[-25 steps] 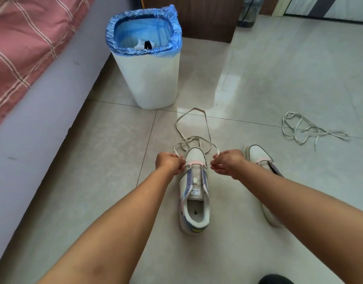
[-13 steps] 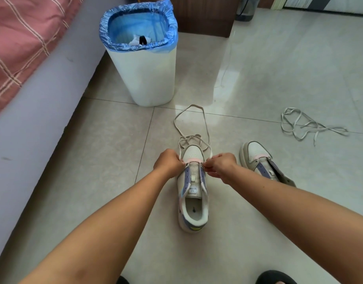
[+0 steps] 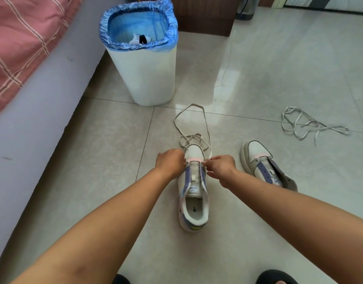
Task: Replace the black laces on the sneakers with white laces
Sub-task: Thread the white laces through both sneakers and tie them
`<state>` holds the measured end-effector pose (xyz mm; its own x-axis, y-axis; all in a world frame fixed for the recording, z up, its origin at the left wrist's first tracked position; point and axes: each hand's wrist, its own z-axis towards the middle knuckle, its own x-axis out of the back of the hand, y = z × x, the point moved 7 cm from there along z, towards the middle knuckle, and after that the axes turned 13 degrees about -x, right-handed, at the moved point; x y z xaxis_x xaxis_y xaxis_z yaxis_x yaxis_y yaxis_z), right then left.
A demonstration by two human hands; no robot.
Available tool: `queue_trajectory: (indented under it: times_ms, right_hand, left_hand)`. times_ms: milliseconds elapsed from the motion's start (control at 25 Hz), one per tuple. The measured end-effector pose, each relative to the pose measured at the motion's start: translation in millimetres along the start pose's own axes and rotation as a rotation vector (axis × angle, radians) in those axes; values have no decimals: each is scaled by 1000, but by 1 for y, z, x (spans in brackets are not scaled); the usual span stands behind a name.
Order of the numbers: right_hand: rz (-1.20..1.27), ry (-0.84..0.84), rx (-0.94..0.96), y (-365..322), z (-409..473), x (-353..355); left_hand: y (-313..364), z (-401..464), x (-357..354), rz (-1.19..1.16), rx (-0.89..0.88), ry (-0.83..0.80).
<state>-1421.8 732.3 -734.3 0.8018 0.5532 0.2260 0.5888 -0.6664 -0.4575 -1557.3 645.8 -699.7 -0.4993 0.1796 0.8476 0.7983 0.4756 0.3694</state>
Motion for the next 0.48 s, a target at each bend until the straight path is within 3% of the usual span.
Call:
queue_trajectory:
  times_ms: [200, 320, 480]
  right_hand:
    - [-15, 92, 86, -2, 1, 0]
    - [-370, 217, 338, -15, -12, 2]
    - [-761, 220, 522, -12, -29, -15]
  left_hand:
    - [-5, -1, -2, -133, 69, 101]
    - [-8, -9, -6, -273, 167, 218]
    - [6, -22, -9, -189, 146, 293]
